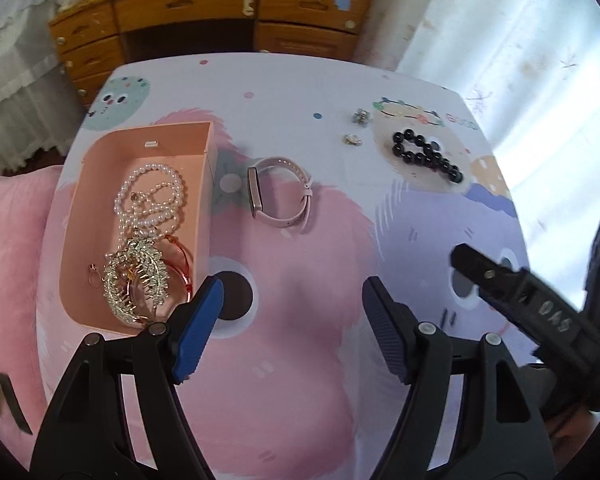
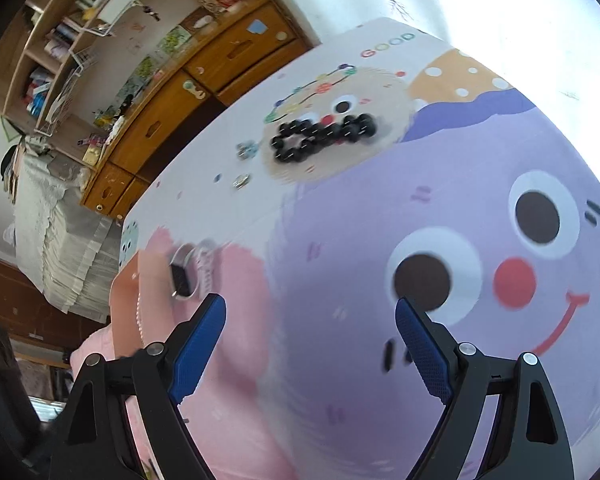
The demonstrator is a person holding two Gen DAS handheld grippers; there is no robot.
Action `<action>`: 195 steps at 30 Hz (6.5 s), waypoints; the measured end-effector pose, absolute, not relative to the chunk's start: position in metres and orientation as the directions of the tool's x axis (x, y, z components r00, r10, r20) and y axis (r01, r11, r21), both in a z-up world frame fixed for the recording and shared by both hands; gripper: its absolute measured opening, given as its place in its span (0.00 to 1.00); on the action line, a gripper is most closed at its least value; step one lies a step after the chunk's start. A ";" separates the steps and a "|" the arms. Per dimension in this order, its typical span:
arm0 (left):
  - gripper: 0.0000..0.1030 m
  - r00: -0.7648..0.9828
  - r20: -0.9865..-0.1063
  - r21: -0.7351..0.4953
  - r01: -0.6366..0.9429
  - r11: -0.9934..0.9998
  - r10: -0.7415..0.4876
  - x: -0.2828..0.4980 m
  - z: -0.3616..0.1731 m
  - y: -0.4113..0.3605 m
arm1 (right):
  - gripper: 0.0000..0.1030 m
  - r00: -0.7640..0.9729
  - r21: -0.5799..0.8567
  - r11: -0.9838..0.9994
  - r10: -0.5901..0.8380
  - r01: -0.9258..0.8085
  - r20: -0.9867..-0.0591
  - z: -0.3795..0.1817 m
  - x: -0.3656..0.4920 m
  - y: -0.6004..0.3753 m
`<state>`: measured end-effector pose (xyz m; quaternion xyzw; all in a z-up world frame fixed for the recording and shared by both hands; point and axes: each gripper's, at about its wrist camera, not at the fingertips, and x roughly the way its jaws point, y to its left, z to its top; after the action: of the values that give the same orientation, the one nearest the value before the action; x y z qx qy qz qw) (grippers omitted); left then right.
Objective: Organize jewelry
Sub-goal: 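Grasp the pink watch with the left tool while the right tool grasps the black bead bracelet, then carry the watch and bead bracelet over the peach box and open both tools, then grasp the blue flower charm with the left tool while the right tool grasps the round silver brooch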
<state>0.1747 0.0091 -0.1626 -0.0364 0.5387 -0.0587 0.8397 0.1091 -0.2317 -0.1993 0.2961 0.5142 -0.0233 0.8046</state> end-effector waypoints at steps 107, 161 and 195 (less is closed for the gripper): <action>0.16 0.686 -0.707 -0.193 0.045 0.980 -0.171 0.153 -0.112 0.113 | 0.14 0.653 0.491 0.844 0.498 -0.216 -0.570 -0.063 0.159 -0.033; 0.59 0.173 -0.842 -0.389 0.459 0.798 -0.510 0.390 -0.128 -0.001 | 0.77 0.647 -0.129 0.947 0.099 -0.295 -0.756 -0.226 0.237 -0.103; 0.14 0.233 -0.843 -0.341 0.465 0.817 -0.485 0.447 -0.191 -0.028 | 0.34 0.612 -0.054 0.949 0.156 -0.310 -0.775 -0.277 0.315 -0.111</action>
<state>0.4473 -0.0283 -0.1905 -0.0092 0.5406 -0.3024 0.7850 0.3153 -0.1114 -0.2775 -0.0919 0.4206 0.1304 0.8931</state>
